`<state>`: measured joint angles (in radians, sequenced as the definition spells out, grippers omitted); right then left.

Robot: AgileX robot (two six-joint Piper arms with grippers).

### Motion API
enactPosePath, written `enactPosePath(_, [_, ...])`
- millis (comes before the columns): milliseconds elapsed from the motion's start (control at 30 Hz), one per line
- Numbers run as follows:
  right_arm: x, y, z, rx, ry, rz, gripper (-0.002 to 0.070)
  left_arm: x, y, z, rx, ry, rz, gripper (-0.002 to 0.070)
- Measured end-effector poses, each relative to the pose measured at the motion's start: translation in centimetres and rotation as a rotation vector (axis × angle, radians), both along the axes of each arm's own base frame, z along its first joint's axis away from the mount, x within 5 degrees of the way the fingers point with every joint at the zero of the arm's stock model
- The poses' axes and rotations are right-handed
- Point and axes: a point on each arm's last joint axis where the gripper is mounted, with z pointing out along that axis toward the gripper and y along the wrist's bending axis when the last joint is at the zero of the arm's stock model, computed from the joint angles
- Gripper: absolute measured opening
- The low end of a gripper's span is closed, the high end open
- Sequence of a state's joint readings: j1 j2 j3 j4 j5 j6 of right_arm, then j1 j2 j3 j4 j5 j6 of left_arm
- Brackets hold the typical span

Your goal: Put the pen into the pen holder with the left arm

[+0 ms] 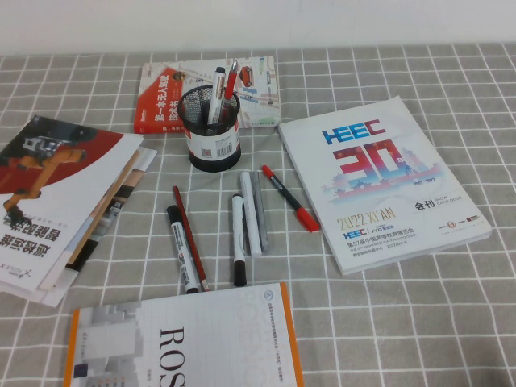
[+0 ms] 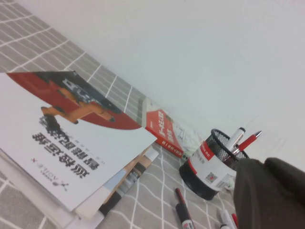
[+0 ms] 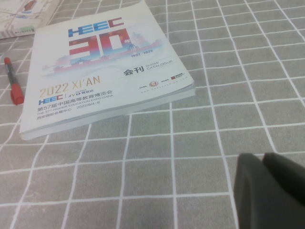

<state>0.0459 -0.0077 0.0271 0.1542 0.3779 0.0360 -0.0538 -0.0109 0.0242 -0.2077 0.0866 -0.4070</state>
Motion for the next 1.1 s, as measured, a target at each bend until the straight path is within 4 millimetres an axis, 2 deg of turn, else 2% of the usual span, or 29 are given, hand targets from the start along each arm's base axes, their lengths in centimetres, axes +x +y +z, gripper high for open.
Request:
enactPosePath(167, [0.0,0.0,0.0,0.000,0.000,0.000,-0.0012,0.0,0.0,0.2,0.006,-0.022,0.004,-0.0002])
enactPosePath(267, [0.0,0.0,0.0,0.000,0.000,0.000,-0.0012,0.3,-0.1,0.1,-0.015,0.051,-0.004,-0.0002])
enactPosePath(333, [0.0,0.0,0.0,0.000,0.000,-0.002,-0.0012,0.5,-0.2,0.9,-0.013,0.126,-0.019,-0.0002])
enactPosePath(467, [0.0,0.0,0.0,0.000,0.000,-0.002,-0.0013,1.6,-0.5,4.0,0.032,0.263,-0.052,-0.0002])
enactPosePath(633, [0.0,0.0,0.0,0.000,0.000,-0.002,-0.0013,4.0,-1.0,7.1,0.191,0.476,-0.138,-0.0002])
enactPosePath(800, [0.0,0.0,0.0,0.000,0.000,-0.002,-0.0013,7.3,-1.6,8.8,0.323,0.650,-0.257,-0.0002])
enactPosePath(933, [0.0,0.0,0.0,0.000,0.000,-0.002,-0.0013,10.3,-2.3,8.8,0.345,0.759,-0.355,-0.0002])
enactPosePath(1100, [0.0,0.0,0.0,0.002,0.000,-0.002,-0.0013,13.8,-3.7,7.4,0.356,0.877,-0.493,-0.0002])
